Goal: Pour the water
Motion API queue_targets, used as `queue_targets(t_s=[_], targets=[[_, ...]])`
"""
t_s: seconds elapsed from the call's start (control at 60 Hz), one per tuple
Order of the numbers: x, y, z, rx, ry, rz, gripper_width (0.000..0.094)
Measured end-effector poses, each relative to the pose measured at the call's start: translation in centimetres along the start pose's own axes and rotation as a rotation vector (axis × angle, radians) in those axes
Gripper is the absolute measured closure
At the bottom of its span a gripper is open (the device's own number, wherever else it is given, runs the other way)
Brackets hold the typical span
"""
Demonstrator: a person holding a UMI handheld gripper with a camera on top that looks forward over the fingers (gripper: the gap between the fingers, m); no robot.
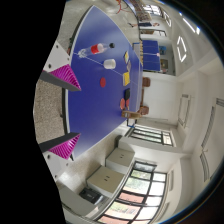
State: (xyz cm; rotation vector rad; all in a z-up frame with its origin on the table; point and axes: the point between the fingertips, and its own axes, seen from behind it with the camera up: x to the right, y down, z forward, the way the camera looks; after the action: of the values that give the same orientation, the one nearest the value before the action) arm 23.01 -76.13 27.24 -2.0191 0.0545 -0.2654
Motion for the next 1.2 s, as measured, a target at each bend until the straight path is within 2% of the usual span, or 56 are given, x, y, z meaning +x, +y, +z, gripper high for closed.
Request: queue_targets(t_s=[0.283, 0.417, 0.583, 0.7, 0.833, 0.967, 1.083, 1.2], targets=[[-1.1, 2.9, 0.5, -0.041, -0.007, -0.015, 0.0081], [-4.5, 8.3, 1.0, -0.085, -0.038, -0.032, 0.0081], [-14.2, 13.2, 3.1, -0.134, -0.118, -0.042, 0.0082], [-22.3, 12.6, 6.0, -0.114, -0.169, -0.008, 0.0082], [-29.9, 8.6, 10.9, -0.051, -0.206, 0.031, 0.0081], [-34.7, 4.9, 17.0, 0.036, -0.204, 0.053, 0.0083], [-36.6, 2.0, 21.6, 0.101, -0.164, 0.056, 0.0088], [-37.8, 1.2, 25.0, 0.141, -0.168, 0.056, 0.0196]])
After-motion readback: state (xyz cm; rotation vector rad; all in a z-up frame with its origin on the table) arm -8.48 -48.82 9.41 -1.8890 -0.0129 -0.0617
